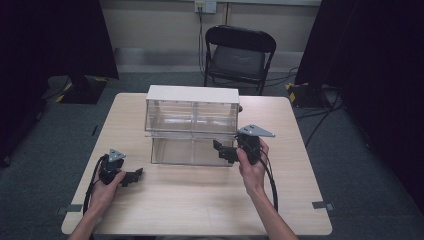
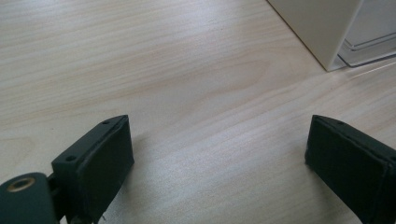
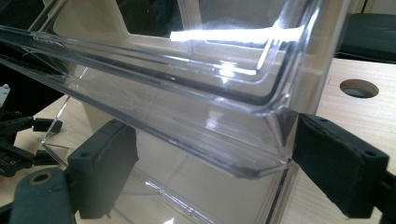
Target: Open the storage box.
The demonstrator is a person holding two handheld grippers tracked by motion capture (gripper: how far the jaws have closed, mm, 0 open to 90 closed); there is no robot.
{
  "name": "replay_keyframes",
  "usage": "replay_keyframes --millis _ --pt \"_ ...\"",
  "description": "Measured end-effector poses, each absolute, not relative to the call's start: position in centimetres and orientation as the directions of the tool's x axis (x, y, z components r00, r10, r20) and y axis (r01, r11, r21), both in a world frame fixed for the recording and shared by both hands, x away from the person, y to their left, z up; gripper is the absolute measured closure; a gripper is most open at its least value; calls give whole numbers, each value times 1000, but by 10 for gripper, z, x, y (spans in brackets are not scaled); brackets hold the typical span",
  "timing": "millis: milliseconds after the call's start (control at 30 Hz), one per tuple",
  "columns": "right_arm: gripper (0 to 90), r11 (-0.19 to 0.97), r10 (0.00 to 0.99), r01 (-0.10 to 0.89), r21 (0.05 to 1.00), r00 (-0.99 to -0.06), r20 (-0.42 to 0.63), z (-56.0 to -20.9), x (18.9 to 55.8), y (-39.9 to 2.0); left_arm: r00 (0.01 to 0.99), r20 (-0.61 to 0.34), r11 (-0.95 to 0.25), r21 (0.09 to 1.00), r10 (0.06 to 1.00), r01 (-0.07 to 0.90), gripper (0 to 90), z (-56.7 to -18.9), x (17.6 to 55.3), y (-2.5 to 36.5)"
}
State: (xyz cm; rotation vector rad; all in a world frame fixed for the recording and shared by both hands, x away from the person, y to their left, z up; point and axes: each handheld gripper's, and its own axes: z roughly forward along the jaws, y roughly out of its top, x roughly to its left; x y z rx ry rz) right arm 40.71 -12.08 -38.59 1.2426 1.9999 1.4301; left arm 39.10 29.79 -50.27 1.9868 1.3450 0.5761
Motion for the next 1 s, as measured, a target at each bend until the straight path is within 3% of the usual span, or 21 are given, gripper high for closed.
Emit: replay_keyframes --millis 1000 --pt "136 62 822 414 908 -537 188 -385 402 -123 374 -5 -252 729 928 636 71 -503 391 298"
